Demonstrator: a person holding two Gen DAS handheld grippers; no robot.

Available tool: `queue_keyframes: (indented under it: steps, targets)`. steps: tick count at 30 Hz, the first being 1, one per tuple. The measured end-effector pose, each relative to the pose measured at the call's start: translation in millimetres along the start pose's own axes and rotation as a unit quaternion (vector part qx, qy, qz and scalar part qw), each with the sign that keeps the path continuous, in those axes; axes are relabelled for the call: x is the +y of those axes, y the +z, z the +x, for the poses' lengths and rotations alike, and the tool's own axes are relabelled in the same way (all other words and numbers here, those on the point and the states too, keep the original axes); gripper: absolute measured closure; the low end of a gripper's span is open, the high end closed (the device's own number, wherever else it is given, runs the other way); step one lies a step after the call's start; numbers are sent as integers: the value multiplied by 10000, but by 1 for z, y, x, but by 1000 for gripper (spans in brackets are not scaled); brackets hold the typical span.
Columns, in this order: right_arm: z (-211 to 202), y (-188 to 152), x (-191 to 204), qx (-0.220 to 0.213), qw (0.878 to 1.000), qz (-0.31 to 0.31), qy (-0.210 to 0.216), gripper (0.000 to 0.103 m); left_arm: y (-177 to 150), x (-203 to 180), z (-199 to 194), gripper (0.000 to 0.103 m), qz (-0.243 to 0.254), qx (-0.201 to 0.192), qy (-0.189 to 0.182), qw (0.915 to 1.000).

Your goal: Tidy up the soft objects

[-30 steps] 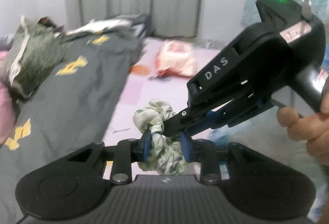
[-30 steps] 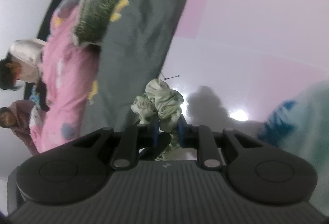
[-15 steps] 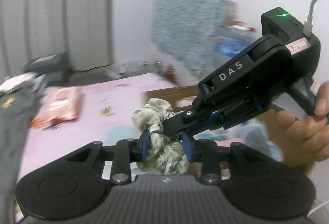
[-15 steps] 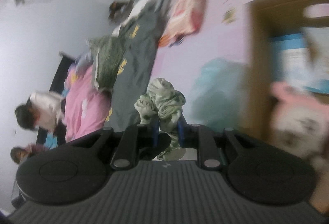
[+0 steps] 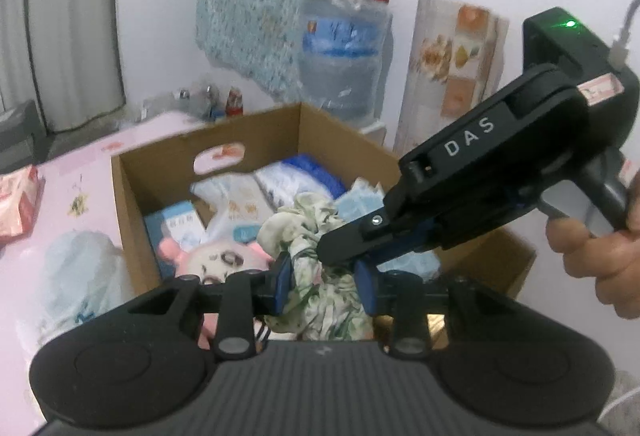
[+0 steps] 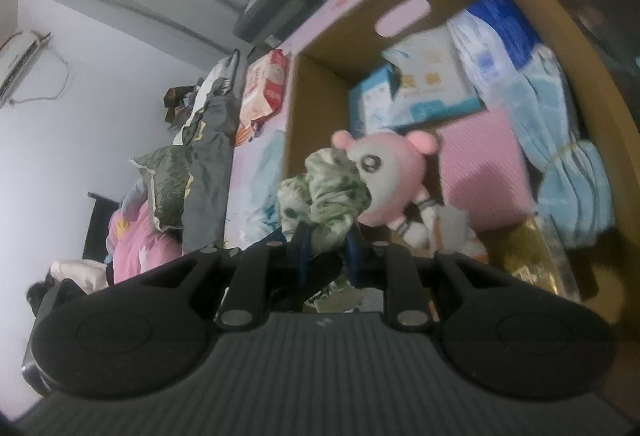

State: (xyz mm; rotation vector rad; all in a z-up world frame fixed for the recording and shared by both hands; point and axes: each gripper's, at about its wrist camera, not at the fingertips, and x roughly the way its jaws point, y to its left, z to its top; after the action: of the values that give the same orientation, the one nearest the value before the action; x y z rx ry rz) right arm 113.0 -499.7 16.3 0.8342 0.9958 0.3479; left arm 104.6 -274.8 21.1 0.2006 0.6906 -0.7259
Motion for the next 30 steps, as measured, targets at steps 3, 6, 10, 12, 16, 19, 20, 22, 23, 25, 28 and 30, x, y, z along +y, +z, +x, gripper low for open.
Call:
queue_keyframes:
  steps: [3,6,10,12,16,19,20,22,23,25,28,30]
  targets:
    - [20,2,-6,124,9999,10,-88,84,-1,6,14,56,-30,283,139,9995]
    - [43,5,-10,294,9991,-14,-316,80,-7,22,18,48,-274,571,188,9978]
    - [57,7,-21,416,9985,210,-300,72,-9,37,1,40,-366,427,256,9981]
    - [58,6,-24,381,9985,250,-298,72,-7,41,-10,35,-360,288,245,9986]
    - [50,-1,-28,221,9987,423,-181,69,-4,49,-32,31,-447,64,197,9988]
    - [33,-11,-23,-86,9989,464,1,61,-6,56,-50,23,-616,-92,151,9979]
    - [26,-15,-20,-225,9988,423,43,59,-7,59,-57,19,-655,-147,145,9976]
    - [13,-26,-11,-579,9980,250,78,51,-9,63,-68,12,-741,-217,214,9968]
    - [6,-32,-5,-757,9970,176,68,49,-11,64,-75,9,-770,-248,269,9964]
    - [-4,-44,4,-1076,9942,31,23,39,-15,67,-87,3,-794,-306,422,9955]
    - [-17,-65,20,-1557,9875,-191,-152,26,-24,70,-108,0,-824,-431,721,9930]
    - [-24,-80,33,-1899,9802,-412,-371,22,-31,73,-119,0,-844,-459,898,9913]
